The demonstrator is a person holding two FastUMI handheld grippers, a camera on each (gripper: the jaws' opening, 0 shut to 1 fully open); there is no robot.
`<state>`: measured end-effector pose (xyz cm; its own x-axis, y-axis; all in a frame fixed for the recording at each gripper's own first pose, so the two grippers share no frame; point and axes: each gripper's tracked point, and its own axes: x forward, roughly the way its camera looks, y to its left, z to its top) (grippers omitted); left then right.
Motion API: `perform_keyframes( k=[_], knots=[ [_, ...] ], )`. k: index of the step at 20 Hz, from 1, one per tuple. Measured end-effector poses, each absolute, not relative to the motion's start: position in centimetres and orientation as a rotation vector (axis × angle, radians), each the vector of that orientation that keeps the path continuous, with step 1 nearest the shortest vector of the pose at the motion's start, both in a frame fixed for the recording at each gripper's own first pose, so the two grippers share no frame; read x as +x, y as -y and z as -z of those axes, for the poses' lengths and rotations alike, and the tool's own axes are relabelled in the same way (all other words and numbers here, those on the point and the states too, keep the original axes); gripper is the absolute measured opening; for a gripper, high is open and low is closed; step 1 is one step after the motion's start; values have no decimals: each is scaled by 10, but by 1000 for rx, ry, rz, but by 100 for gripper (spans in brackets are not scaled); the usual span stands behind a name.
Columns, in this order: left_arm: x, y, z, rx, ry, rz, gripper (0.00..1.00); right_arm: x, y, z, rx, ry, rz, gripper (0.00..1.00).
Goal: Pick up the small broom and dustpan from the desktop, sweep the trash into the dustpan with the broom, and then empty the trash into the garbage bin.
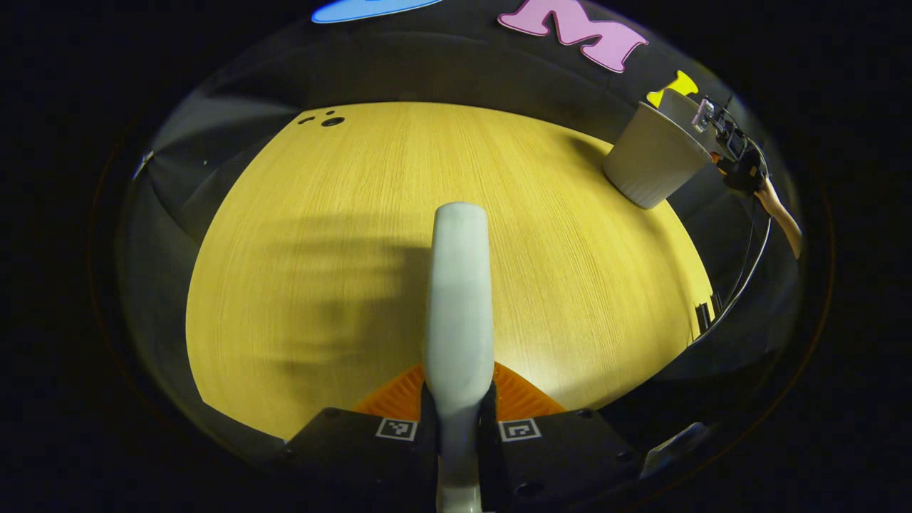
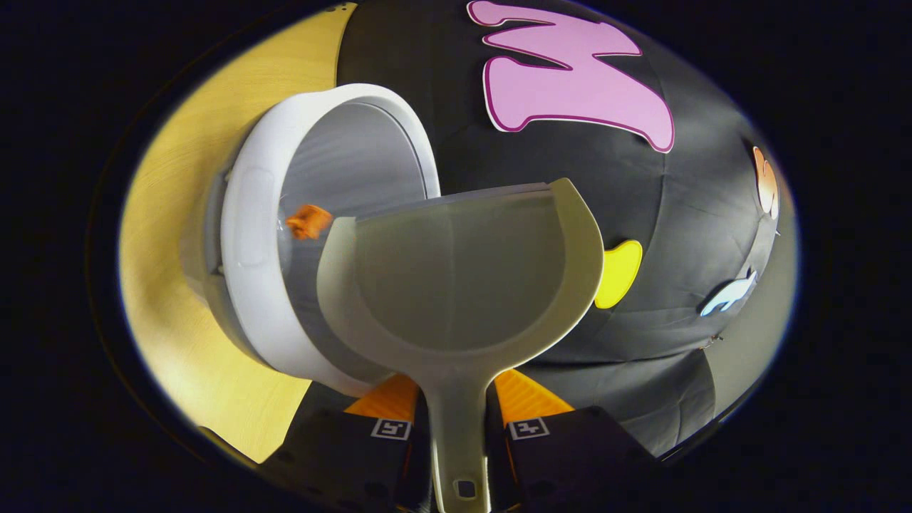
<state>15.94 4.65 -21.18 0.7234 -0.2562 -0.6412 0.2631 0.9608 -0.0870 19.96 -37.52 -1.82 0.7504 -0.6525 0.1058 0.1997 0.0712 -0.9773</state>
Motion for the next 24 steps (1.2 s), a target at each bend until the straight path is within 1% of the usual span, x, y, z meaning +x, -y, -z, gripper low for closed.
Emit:
perform_keyframes(
  k=[3, 4, 5, 8, 9, 12, 14, 18, 21, 22, 24],
  knots=[
    [169, -39, 205, 15, -681, 281, 27, 197, 382, 26, -1205, -442, 662, 35],
    [171, -34, 205, 10, -676, 284, 27, 195, 383, 28, -1146, -452, 662, 31],
    [173, -30, 205, 7, -677, 287, 27, 195, 383, 30, -1084, -456, 661, 35],
    [177, -18, 204, -1, -694, 295, 29, 191, 381, 29, -889, -431, 661, 35],
    [179, -16, 203, -3, -695, 294, 27, 188, 378, 27, -829, -417, 660, 35],
    [185, -8, 197, -12, -687, 293, 27, 182, 367, 13, -697, -358, 657, 35],
    [189, -4, 193, -13, -681, 294, 26, 182, 365, 6, -633, -327, 649, 35],
    [195, -5, 186, 1, -654, 284, 27, 180, 366, -2, -527, -271, 631, 35],
    [196, -7, 185, -22, -644, 277, 26, 183, 350, -19, -467, -195, 583, 34],
    [194, -8, 187, -31, -647, 276, 27, 182, 343, -27, -468, -170, 571, 35],
    [193, -10, 189, -39, -648, 276, 26, 184, 329, -36, -469, -125, 539, 35]
  ],
)
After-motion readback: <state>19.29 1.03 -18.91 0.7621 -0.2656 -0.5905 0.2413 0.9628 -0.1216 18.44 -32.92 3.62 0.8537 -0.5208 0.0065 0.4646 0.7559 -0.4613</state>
